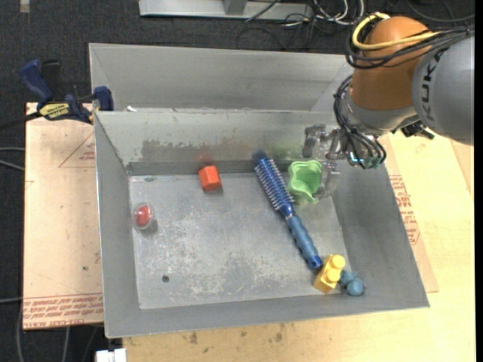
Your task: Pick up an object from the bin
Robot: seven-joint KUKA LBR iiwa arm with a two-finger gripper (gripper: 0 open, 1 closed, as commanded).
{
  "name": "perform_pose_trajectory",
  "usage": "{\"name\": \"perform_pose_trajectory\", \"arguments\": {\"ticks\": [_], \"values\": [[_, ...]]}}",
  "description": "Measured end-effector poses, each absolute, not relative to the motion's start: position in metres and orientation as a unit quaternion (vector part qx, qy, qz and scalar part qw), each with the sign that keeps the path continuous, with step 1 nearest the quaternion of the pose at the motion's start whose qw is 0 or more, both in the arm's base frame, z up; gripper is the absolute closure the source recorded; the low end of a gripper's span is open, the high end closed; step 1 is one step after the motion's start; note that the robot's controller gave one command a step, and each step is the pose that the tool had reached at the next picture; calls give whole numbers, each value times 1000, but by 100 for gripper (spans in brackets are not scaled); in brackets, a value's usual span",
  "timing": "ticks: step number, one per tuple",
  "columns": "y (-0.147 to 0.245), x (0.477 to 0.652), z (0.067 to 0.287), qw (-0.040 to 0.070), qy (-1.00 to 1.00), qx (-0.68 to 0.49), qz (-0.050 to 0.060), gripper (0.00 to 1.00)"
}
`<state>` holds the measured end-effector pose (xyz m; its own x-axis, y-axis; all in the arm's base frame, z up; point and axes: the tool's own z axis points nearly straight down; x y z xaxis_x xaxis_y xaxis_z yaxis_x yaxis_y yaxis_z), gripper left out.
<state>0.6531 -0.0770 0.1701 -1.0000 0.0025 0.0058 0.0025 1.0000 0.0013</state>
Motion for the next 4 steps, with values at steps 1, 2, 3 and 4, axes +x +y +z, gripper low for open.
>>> {"name": "perform_pose_trajectory", "arguments": {"ticks": [1, 2, 3, 4], "values": [[-73, 649, 74, -1, -1000, -31, -1, 0], [-154, 636, 77, -2, -997, 79, 1, 0], [-152, 636, 77, -3, -997, 80, 0, 100], [-150, 609, 183, -5, -997, 73, 1, 100]]}}
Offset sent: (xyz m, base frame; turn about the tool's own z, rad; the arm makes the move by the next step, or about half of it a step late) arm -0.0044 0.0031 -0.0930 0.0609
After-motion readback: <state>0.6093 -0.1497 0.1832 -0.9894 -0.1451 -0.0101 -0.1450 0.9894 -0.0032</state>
